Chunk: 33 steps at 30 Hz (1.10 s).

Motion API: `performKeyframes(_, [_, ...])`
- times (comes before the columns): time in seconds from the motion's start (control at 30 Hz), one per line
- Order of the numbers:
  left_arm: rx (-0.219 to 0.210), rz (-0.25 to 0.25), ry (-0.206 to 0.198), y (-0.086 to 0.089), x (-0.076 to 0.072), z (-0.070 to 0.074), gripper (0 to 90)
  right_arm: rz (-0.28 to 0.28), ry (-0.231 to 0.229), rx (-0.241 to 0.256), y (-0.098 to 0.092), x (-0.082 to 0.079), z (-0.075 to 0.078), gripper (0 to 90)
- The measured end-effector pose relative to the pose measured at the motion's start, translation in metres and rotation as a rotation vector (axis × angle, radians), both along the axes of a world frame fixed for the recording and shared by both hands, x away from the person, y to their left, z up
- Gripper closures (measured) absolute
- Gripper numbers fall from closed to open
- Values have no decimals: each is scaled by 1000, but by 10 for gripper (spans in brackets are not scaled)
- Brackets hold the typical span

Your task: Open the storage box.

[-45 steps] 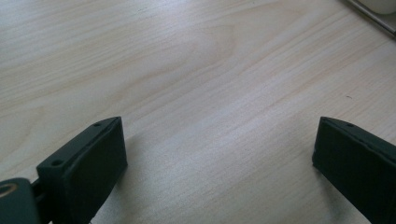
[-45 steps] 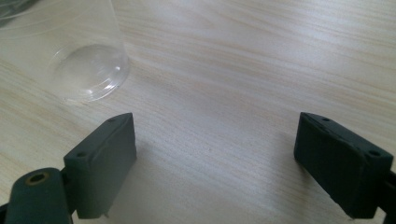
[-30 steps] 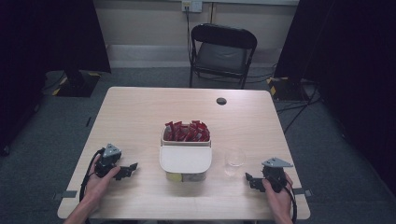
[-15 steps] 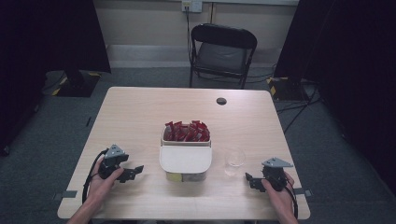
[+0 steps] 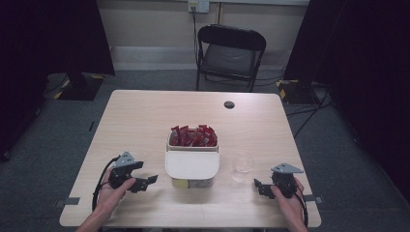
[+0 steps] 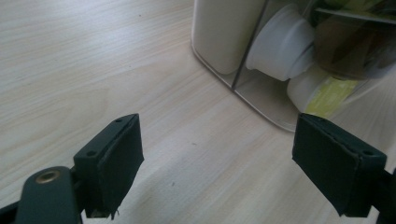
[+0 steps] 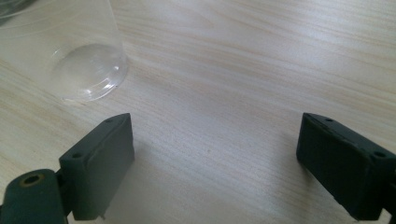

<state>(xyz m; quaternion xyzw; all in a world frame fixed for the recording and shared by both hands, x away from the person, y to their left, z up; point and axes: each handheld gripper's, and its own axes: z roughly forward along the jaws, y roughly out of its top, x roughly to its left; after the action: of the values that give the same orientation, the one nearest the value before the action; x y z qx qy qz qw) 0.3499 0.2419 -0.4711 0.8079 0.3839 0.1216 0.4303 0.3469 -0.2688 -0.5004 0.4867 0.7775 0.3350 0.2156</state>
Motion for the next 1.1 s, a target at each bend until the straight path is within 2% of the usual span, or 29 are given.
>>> performKeyframes(0.13, [16,-20,-14,-7,-4,4,158,2,0,0,0,0,0,106])
performKeyframes(0.23, [-4,-47,-16,-14,-7,7,158,2,0,0,0,0,0,106])
performKeyframes(0.47, [-9,-89,-34,-25,-10,12,159,2,0,0,0,0,0,106])
performKeyframes(0.7, [-30,-100,-29,-35,-13,16,158,2,0,0,0,0,0,106])
performKeyframes(0.93, [-45,-101,-31,-40,-8,20,158,2,0,0,0,0,0,106])
performKeyframes(1.0, [-74,-98,-25,-40,-6,20,158,2,1,0,0,0,0,106])
performKeyframes(1.1, [-76,-109,-10,-40,-3,21,148,2,0,0,0,0,0,106])
